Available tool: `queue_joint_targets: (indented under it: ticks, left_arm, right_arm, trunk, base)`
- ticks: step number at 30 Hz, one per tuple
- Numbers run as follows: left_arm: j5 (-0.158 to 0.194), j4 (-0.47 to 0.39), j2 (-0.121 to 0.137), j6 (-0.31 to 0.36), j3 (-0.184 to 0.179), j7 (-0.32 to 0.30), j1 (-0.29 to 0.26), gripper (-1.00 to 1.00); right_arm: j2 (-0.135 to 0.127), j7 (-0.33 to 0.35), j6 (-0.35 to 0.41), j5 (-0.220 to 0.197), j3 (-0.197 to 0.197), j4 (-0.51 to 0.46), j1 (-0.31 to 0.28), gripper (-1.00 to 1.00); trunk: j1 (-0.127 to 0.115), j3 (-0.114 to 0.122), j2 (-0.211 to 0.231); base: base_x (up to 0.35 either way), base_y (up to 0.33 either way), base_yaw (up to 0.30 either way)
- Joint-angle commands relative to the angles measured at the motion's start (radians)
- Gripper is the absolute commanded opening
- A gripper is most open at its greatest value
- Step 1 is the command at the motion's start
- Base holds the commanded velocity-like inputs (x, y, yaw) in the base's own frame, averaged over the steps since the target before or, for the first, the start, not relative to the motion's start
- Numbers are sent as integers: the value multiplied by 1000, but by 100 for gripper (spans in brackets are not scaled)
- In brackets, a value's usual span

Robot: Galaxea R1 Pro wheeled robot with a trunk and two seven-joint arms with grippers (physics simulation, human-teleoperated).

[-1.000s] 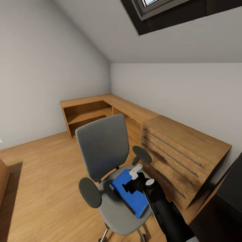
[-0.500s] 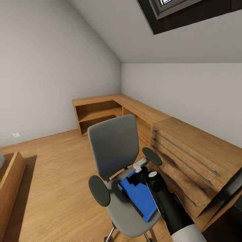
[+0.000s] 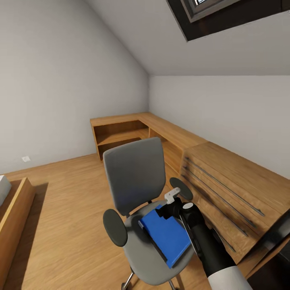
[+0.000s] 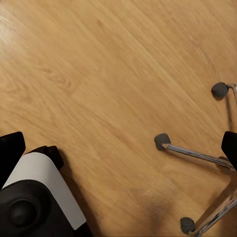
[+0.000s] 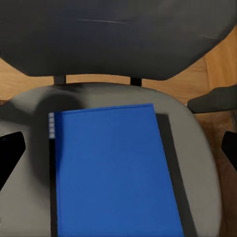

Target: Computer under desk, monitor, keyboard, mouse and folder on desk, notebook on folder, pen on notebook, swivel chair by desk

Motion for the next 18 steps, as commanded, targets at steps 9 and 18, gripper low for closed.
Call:
queue_joint_targets:
  ticks: [9,18]
  left_arm:
    - [15,-12,4,11,9,2,-1,100]
    - [21,-13,14,19,24,4,-3,100]
  right_arm:
    - [8,-3,45,14,-17,4,-37,100]
    - [15,-8,60,16,-44,190,-148,100]
  trunk:
    - [27,-23,-50]
    - [61,-51,-113]
  base:
    - [0,-5,1]
    - [0,0,0]
